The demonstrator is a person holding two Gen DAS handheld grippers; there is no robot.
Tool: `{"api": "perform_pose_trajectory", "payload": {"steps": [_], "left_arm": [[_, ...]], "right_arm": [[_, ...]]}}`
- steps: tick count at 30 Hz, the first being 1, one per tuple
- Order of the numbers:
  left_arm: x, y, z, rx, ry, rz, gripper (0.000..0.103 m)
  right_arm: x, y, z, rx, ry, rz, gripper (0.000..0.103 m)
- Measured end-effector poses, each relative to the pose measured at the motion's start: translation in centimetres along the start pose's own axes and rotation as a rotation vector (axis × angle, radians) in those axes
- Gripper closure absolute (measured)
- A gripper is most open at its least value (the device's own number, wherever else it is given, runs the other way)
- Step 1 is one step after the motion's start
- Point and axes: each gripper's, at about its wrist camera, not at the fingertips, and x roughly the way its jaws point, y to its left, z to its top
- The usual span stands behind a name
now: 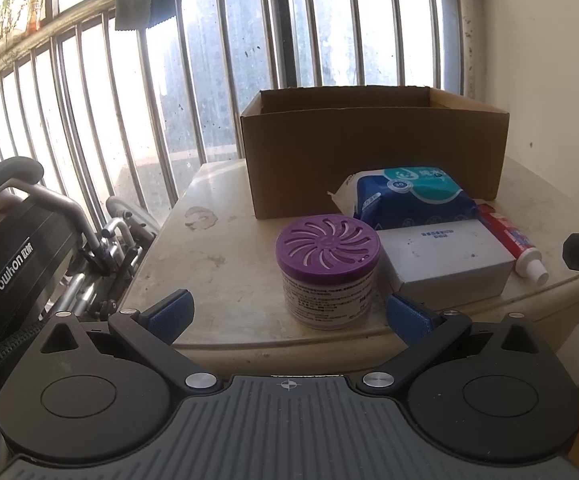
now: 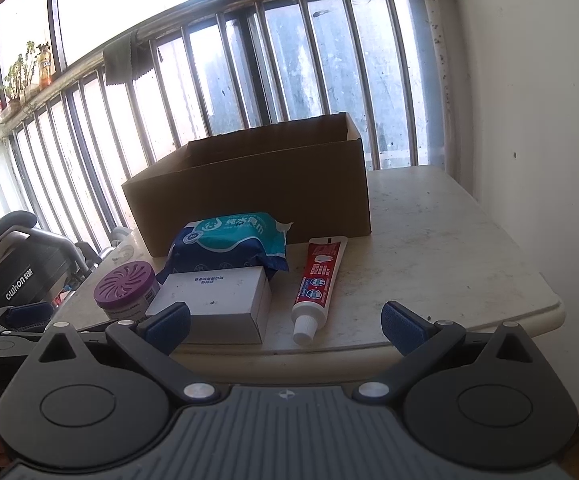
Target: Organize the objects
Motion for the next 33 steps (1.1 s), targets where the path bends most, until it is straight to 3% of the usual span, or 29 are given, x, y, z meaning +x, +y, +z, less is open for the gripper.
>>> {"api": "perform_pose_trajectory", "payload": {"steps": [33], "left_arm": [[0.16, 0.25, -0.04, -0.010, -0.002, -0.008, 0.000]], "right_arm": [[0.23, -0.14, 0.06, 0.000, 0.007, 0.007, 0.000]]}}
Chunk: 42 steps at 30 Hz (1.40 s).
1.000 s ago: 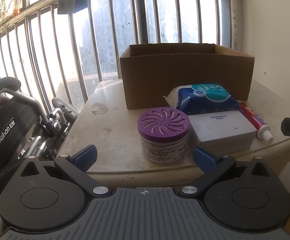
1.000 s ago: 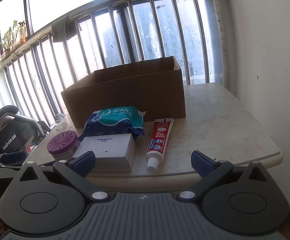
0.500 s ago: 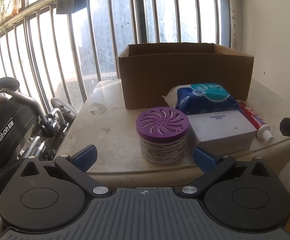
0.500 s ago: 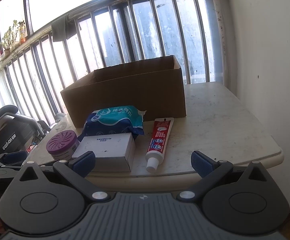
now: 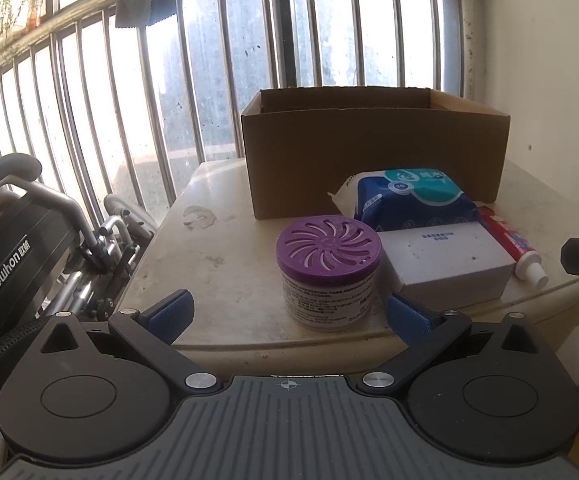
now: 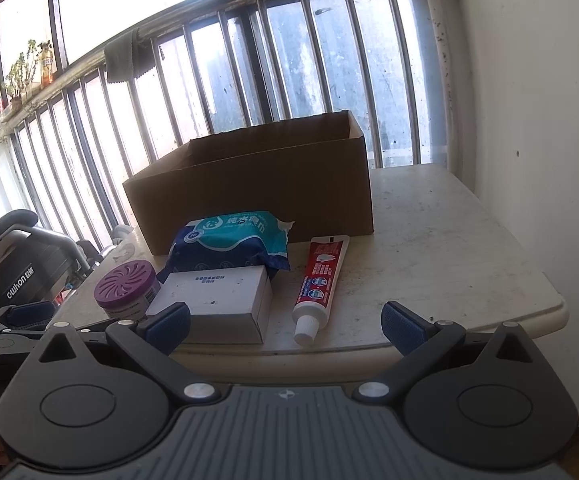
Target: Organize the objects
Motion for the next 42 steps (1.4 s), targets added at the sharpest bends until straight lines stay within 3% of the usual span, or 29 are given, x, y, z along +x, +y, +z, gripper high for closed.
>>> {"api": "perform_pose_trajectory", "payload": {"steps": [42], "left_arm": [[0.42, 0.57, -0.40, -0.019, 0.003, -0.001, 0.000]], "right_arm": [[0.14, 0.01, -0.06, 0.004, 0.007, -0.001, 0.000]]}}
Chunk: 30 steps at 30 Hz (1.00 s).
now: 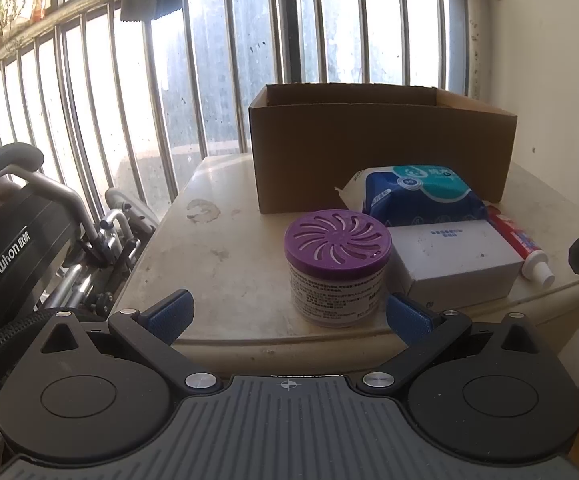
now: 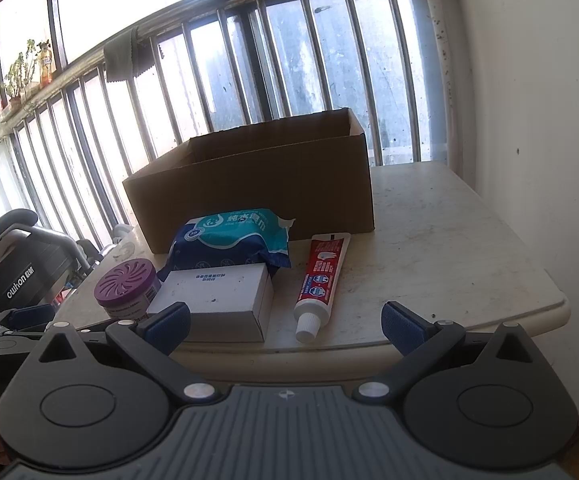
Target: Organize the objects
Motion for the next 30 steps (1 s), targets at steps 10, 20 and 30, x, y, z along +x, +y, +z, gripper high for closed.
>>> {"api": "perform_pose_trajectory", "payload": {"steps": [10, 20, 30], "left_arm": [[0.14, -0.05, -0.05, -0.006, -0.003, -0.007, 0.000], [0.41, 0.09, 0.01, -0.012, 0.001, -0.016, 0.000], [0.04, 0.04, 0.04, -0.014, -0.008, -0.018, 0.000]], "right_arm": [[0.04, 0.08, 0.00, -0.001, -0.001, -0.001, 0.000], [0.14, 0.10, 0.03, 0.000, 0.003, 0.001, 0.000], [0.02, 0.01, 0.01, 0.000, -0.001, 0.002, 0.000]]}}
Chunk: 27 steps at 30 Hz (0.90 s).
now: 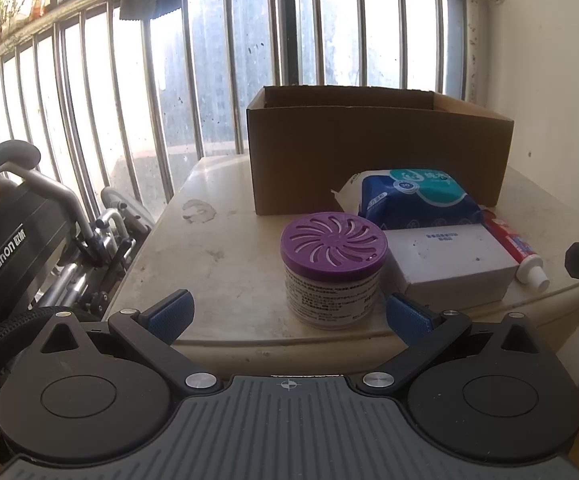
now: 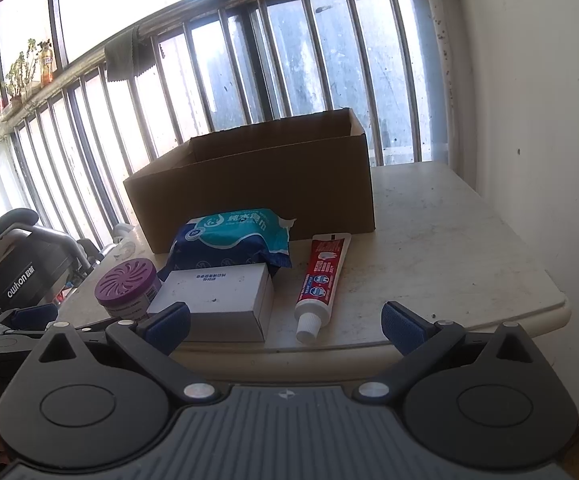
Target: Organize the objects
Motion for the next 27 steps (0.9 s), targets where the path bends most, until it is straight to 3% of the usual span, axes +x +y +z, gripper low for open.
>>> {"api": "perform_pose_trajectory", "payload": {"steps": [19, 23, 27], "left_arm": [[-0.38, 0.26, 0.01, -0.007, -0.004, -0.012, 0.000], [-0.44, -0.06, 0.00, 0.024, -0.021, 0.027, 0.000], [-0.38, 0.39, 0.00, -0.009, -0.005, -0.013, 0.000]], "right_arm": [[-0.36, 0.55, 0.14, -0.008, -0.006, 0.008, 0.000], [-0.11, 0.85, 0.13, -0.020, 0.003, 0.001, 0.000], [-0.01, 0.99, 0.07, -0.019, 0.009, 0.005, 0.000]]}}
